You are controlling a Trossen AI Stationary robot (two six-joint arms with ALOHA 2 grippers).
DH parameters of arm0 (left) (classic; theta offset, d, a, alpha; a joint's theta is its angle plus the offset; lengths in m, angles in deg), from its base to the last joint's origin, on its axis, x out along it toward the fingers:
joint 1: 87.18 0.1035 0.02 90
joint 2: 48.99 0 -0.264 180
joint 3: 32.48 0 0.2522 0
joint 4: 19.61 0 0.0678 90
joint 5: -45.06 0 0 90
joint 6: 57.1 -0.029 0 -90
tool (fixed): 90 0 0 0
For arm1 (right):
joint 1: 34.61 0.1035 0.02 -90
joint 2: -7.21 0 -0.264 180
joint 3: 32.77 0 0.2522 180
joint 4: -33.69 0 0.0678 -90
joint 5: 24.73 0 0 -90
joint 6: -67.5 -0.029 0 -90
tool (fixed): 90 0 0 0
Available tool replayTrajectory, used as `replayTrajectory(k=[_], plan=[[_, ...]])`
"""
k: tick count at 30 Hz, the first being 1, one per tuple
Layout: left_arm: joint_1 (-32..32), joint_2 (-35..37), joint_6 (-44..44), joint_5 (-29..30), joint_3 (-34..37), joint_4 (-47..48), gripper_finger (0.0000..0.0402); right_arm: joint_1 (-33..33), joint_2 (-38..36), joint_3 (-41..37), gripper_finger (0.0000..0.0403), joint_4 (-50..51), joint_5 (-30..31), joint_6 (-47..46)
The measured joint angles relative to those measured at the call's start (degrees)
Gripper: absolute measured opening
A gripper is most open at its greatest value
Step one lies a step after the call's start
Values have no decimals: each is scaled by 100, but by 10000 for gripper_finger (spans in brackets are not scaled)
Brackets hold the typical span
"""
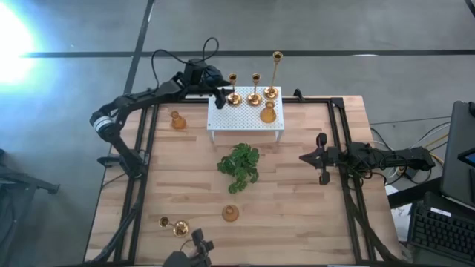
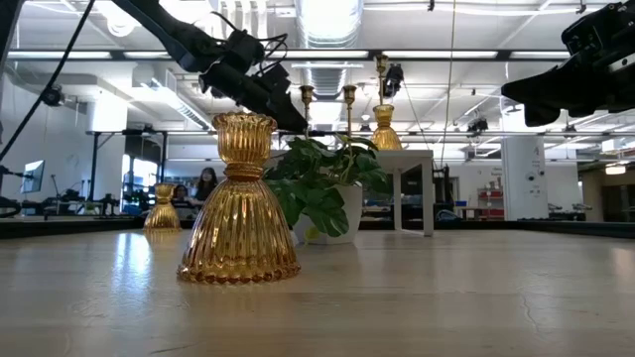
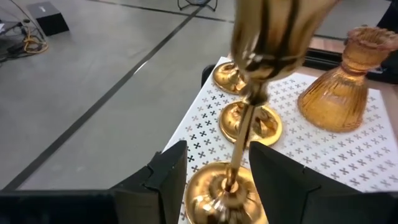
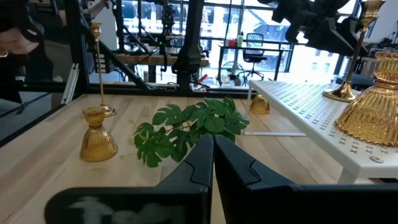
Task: Pick & Place candle stick holders
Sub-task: Put the big gold candle holder on the shelf
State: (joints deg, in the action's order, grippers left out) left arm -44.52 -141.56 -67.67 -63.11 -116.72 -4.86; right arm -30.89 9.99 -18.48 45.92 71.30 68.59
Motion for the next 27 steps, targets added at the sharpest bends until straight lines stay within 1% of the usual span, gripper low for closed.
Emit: replayTrajectory(k=[4,8,13,19,22,25,27], plan=[[0,173,0,-72,0,202,179,0,1,0,9,0,0,1],[0,391,-17,-92,0,641,179,0,1,0,9,1,-1,-1],[0,814,-26,-95,0,1873,179,0,1,0,9,1,0,-1],[-45,1696,-2,-25,0,3568,178,-1,1,0,9,1,1,0],[-223,2321,54,336,19,4310,178,0,1,0,9,1,-1,1],[-610,3012,333,1056,52,4936,177,0,1,0,9,1,-1,0],[-1014,3467,697,1638,58,5306,175,0,1,0,9,1,-1,-1]])
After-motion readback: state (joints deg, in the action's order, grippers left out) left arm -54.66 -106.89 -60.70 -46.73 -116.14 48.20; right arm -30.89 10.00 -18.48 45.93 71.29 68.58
